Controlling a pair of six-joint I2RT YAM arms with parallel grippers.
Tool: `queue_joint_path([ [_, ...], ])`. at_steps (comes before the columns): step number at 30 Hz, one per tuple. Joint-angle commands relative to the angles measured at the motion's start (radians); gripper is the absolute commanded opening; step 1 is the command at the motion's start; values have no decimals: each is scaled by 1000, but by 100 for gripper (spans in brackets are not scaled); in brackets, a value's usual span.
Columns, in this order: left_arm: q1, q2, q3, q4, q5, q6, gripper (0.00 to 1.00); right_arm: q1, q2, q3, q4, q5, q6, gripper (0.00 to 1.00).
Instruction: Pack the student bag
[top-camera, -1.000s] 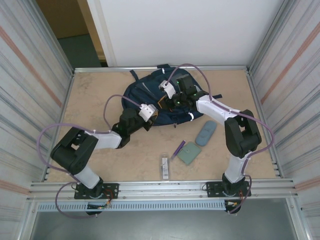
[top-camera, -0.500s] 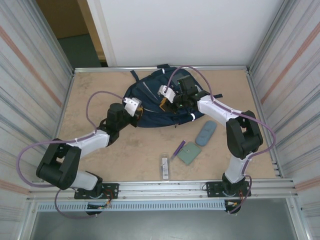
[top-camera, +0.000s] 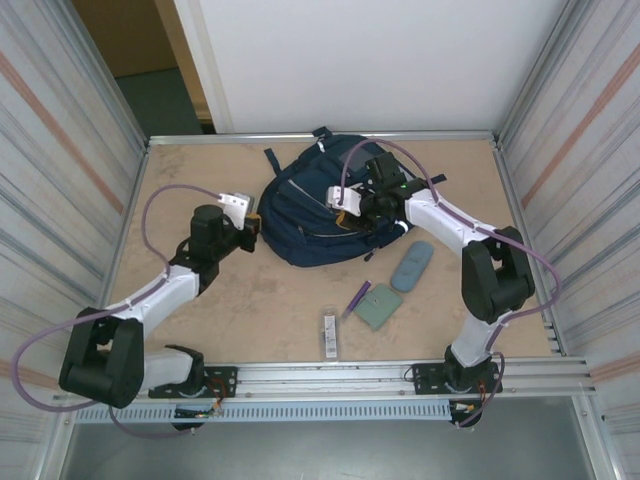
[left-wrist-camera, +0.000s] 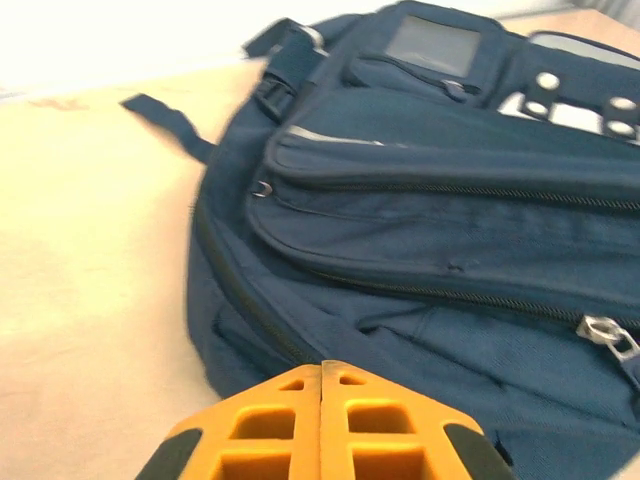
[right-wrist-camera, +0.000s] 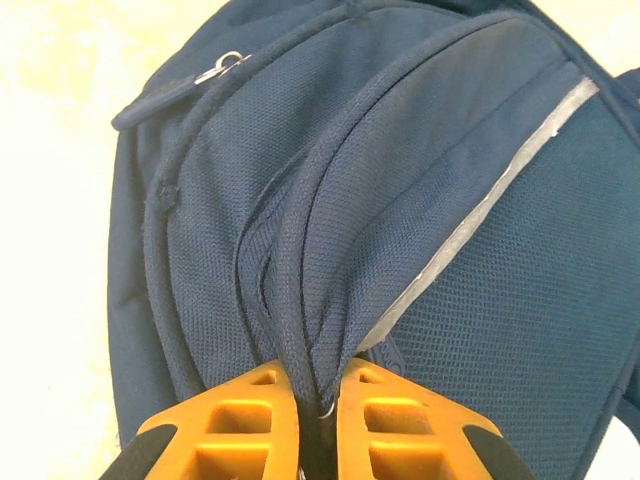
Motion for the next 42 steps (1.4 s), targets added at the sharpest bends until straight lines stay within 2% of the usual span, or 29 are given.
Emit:
queue_joint_path([
  [1, -4, 35, 9, 38, 241, 18, 7, -2, -49, 11, -17, -63, -56, 0],
  [2, -5, 46, 12, 64, 297, 14, 26, 0, -50, 16, -15, -69, -52, 0],
  [3, -7, 58, 17, 82, 338, 4, 34, 0, -53, 21, -10, -75, -43, 0],
  [8, -39, 92, 30, 118, 405, -60, 38, 1, -65, 21, 10, -62, -19, 0],
  [12, -113, 76, 7, 140, 379, -100, 42, 1, -76, -1, 27, -49, -6, 0],
  [19, -224, 34, -47, 130, 148, -174, 46, 6, -109, -71, 114, -91, 22, 1],
  [26, -288, 80, -63, 189, 85, -184, 52, 24, -115, -49, 96, -103, 10, 2],
  [30, -301, 107, -54, 210, 62, -174, 53, 33, -129, -60, 102, -98, 24, 2],
  [34, -300, 125, -43, 204, 42, -161, 42, 32, -142, -85, 119, -114, 16, 2],
  [36, -299, 112, -50, 195, 39, -138, 30, 30, -148, -105, 140, -128, -7, 2],
  [38, -292, 88, -64, 182, 51, -110, 13, 23, -146, -105, 146, -139, 1, 2],
  [40, -278, 65, -83, 174, 57, -101, 3, 18, -146, -96, 136, -153, 3, 2],
  [42, -260, 43, -100, 170, 65, -101, 0, 15, -152, -98, 133, -173, -4, 1],
])
